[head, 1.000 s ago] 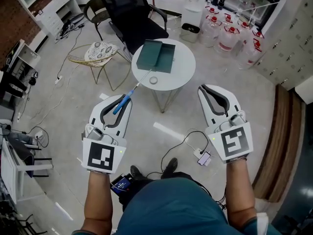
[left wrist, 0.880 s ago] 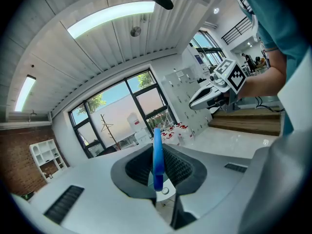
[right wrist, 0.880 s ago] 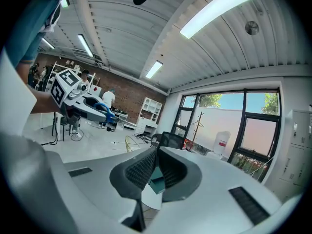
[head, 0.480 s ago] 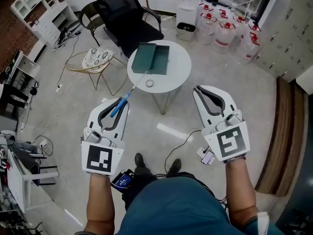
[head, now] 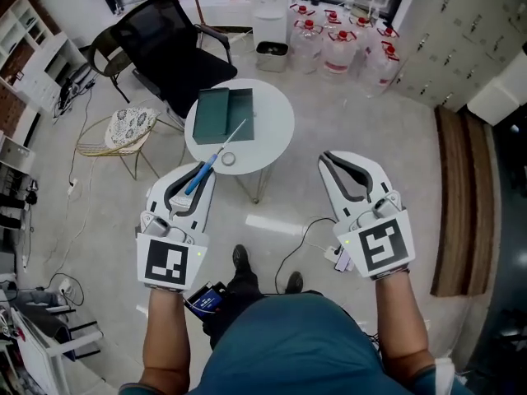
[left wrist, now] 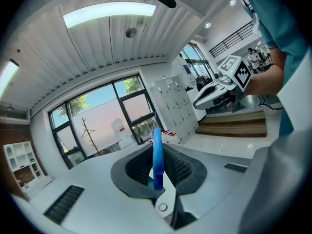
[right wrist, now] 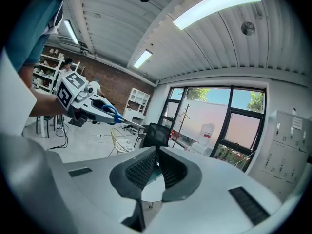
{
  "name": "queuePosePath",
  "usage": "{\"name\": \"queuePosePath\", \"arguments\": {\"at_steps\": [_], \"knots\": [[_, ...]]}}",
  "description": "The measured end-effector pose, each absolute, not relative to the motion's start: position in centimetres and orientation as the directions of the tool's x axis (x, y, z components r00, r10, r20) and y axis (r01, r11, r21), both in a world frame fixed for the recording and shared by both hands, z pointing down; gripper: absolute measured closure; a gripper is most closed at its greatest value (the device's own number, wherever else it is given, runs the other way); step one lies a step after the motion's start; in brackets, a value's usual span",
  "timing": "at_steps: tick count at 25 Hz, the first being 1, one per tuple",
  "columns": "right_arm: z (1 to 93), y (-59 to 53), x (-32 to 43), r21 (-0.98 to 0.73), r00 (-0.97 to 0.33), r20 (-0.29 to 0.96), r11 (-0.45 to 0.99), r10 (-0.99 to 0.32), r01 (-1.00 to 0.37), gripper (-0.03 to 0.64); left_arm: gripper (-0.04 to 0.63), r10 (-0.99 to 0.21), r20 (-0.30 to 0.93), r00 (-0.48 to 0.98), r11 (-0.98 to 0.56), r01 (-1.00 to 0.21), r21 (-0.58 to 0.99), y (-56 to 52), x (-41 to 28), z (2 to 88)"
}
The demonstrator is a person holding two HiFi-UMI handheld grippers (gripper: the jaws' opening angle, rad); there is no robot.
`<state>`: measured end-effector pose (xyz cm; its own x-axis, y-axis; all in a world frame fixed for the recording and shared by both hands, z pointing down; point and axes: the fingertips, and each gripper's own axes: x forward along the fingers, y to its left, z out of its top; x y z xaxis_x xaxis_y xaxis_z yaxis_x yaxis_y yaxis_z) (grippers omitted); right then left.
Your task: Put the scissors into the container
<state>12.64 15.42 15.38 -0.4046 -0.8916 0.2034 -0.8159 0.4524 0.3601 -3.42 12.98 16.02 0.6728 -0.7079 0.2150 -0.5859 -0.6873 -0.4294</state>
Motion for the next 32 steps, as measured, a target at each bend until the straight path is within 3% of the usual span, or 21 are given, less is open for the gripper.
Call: {"name": "queuePosePath", "arguments": {"at_steps": [7,32], "knots": [[13.6,10.9,10.9,0.360,-0.280,0.203,0.338,-0.938,-0.870,0.577,0.531,-0.617,0.196,0.762,-0.755,-0.502,-0.423,6.4,-4.9,14.7],[15.1,2.1,5.1,0.381,-0.096,0.246,0.188,-0.964,-0.905,0.577,0.531,-0.461,0.192,0.866,-0.849,-0.368,-0.378,-5.8,-9.7,17.2]]}}
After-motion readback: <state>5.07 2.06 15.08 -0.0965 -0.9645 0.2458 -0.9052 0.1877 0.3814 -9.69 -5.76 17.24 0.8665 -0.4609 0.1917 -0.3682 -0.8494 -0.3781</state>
